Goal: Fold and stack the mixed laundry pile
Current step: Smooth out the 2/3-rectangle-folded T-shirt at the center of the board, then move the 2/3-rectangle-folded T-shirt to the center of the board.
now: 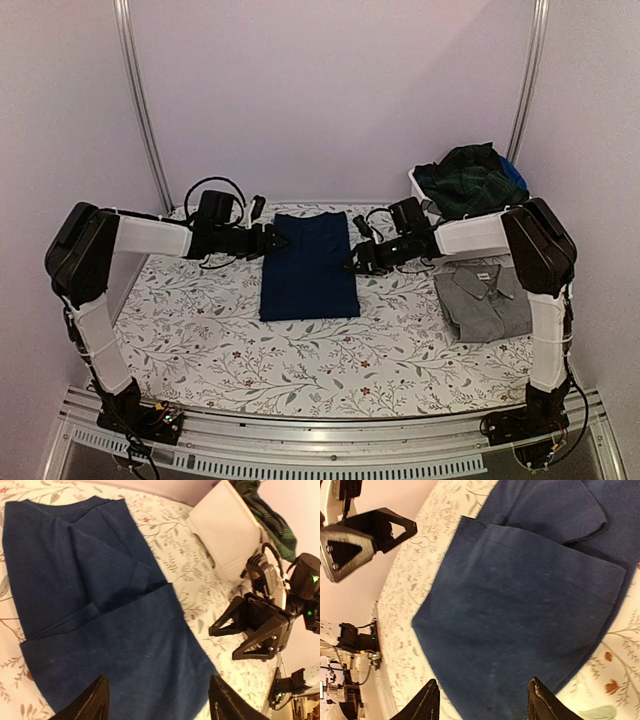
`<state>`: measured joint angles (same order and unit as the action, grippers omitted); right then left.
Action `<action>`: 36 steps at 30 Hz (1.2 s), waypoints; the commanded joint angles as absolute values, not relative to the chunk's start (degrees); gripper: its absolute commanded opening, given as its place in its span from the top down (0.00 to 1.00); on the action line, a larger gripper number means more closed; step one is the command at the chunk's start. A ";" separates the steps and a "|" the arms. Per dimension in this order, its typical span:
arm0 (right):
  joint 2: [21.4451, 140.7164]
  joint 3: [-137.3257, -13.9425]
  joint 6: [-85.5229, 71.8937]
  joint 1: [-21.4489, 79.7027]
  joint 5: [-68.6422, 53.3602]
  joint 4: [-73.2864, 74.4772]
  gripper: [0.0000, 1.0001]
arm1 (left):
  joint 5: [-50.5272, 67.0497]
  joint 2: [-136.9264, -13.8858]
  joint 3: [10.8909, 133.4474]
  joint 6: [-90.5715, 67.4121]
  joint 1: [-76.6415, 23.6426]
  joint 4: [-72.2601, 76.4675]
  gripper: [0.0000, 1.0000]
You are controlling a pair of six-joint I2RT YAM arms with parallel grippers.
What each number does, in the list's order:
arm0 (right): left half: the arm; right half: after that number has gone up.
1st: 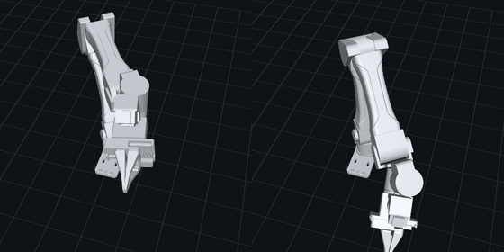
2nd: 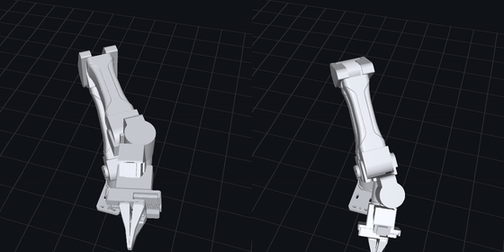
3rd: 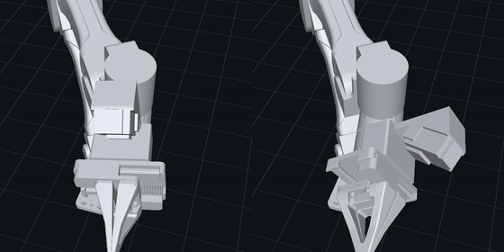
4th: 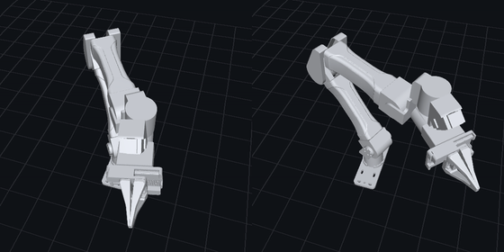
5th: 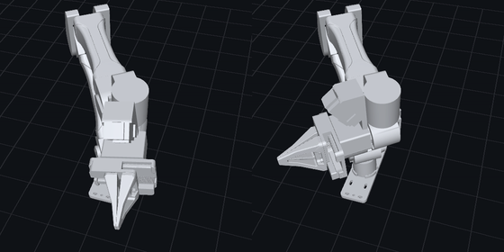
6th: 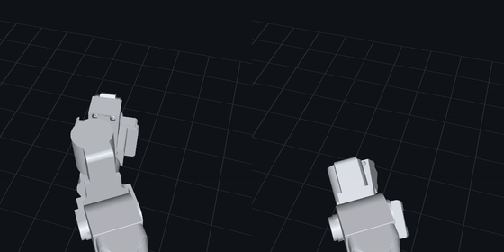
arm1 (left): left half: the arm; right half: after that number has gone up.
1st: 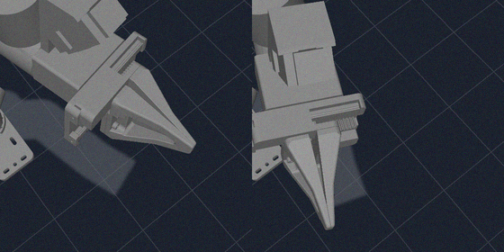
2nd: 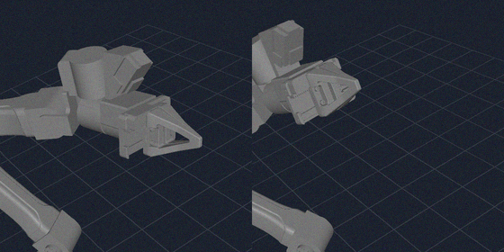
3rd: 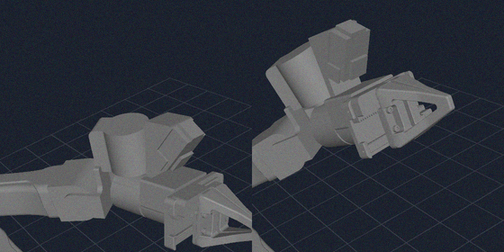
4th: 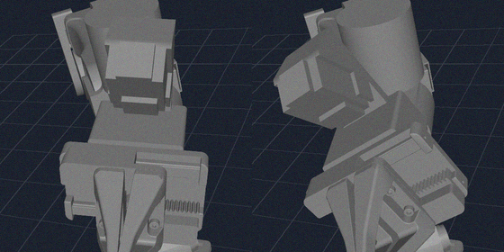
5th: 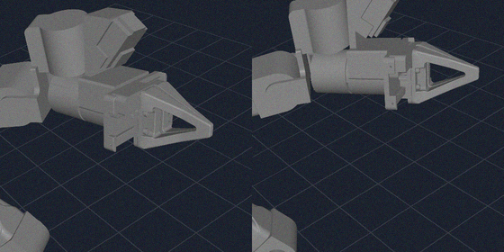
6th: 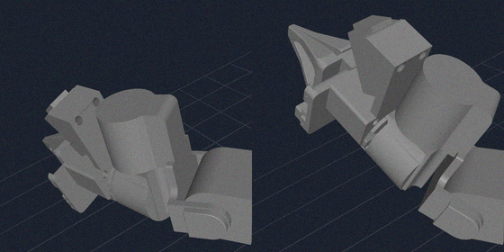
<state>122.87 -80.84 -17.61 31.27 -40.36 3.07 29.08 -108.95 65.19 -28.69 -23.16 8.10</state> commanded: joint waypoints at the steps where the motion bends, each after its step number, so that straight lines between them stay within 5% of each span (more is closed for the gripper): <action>1: 116.60 -77.49 -22.01 34.93 -48.92 -3.77 0.39 | 33.82 -103.05 57.12 -31.77 -27.11 15.43 0.31; 11: 123.64 -71.98 -31.75 39.79 -53.10 -14.54 0.40 | 39.06 -107.54 45.01 -43.33 -33.67 32.74 0.30; 21: 122.03 -58.23 -31.00 36.79 -50.59 -14.61 0.53 | 35.88 -102.86 32.40 -44.74 -30.28 34.76 0.32; 29: 106.94 -51.07 -28.00 34.30 -44.88 -10.30 0.56 | 26.66 -85.42 26.24 -41.97 -27.57 21.28 0.36; 36: 110.39 -55.86 -23.15 33.23 -35.46 -0.92 0.61 | 21.93 -85.09 26.95 -41.22 -25.73 14.20 0.51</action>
